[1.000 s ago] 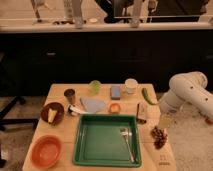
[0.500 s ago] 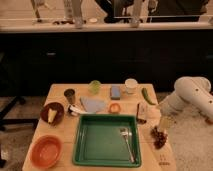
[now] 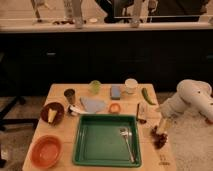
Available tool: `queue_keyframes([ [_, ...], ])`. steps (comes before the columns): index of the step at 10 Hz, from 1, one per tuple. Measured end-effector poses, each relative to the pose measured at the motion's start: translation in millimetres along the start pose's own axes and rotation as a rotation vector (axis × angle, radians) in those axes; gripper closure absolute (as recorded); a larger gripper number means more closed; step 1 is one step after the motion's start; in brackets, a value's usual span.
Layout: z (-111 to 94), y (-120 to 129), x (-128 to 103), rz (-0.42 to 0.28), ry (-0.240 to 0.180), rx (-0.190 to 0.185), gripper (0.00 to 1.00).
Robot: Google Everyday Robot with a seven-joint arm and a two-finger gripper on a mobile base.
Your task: Place grapes in tray
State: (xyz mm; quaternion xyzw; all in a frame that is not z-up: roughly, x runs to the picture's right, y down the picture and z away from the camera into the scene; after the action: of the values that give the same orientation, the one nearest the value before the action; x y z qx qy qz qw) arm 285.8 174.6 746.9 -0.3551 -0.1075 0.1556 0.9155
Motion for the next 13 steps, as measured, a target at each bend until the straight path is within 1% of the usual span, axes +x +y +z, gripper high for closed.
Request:
queue_keyframes([
  [5,11.1,4.7,6.3,0.020,-0.013,-0.055,0.20],
  [6,15.3,5.2,9.7,0.031,-0.016,-0.070,0.20],
  [9,25.6,3.5,18.4,0.057,-0.024,-0.101,0.20],
  [11,30.2,3.2,19.7,0.056,-0.025,-0.116,0.20],
  [13,34.3,3.9,22.3,0.048,-0.035,-0.129,0.20],
])
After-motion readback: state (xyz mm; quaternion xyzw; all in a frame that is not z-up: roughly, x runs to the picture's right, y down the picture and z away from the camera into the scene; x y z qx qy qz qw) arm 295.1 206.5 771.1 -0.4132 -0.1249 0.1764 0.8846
